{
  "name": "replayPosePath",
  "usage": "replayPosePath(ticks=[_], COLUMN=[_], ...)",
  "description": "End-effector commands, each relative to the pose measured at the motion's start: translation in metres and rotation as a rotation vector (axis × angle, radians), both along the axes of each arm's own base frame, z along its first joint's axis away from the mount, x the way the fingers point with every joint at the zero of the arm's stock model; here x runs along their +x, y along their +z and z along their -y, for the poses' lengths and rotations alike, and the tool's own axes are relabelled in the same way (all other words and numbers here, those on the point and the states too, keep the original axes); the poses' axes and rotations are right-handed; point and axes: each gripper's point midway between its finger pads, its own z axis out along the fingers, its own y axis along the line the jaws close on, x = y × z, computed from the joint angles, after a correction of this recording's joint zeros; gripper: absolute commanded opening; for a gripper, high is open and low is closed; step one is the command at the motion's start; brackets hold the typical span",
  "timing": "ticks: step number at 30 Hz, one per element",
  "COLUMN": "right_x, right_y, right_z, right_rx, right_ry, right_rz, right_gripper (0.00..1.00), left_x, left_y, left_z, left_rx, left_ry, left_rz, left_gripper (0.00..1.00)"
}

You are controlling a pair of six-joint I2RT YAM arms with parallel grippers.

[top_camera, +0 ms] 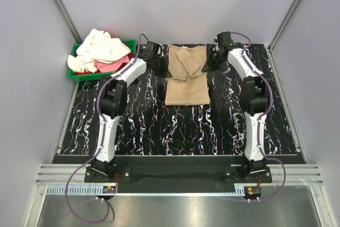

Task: Fold and stack the t-shirts
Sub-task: Fold the tshirt

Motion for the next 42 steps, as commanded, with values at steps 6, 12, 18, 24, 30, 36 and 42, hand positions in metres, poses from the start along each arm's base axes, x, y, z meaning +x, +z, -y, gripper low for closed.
replayPosePath(ticks=[6, 12, 18, 24, 30, 36, 42], right_x=[0.040, 0.065, 0.070, 0.044, -0.021, -0.069, -0.084], right_y=[-0.006, 0.001, 0.006, 0.032, 0.028, 0.004, -0.016], right_z=[0.018, 0.020, 0.021, 0.036, 0.030, 0.031, 0.020], right_rx=[0.059, 0.132, 0.159, 0.111, 0.125, 0.132, 0.176], right_ry=[-0.030, -0.010, -0.009, -0.051, -0.007, 0.032, 0.066], right_rz=[0.032, 0.072, 0.076, 0.058, -0.023, -0.072, -0.080], right_gripper=[0.13, 0.22, 0.32, 0.34, 0.34, 0.38, 0.38], left_x=[0.042, 0.065, 0.067, 0.039, -0.008, -0.055, -0.077], left_y=[-0.017, -0.005, 0.030, 0.064, 0.045, 0.020, -0.012], left_z=[-0.008, -0.012, -0.004, -0.011, -0.029, -0.031, -0.034], left_rx=[-0.075, -0.151, -0.196, -0.200, -0.098, 0.013, 0.047], left_ry=[0.070, 0.071, -0.013, -0.082, -0.075, -0.077, -0.030], left_rz=[-0.018, 0.008, 0.104, 0.143, 0.092, 0.035, -0.064], left_gripper=[0.08, 0.13, 0.44, 0.52, 0.52, 0.52, 0.49])
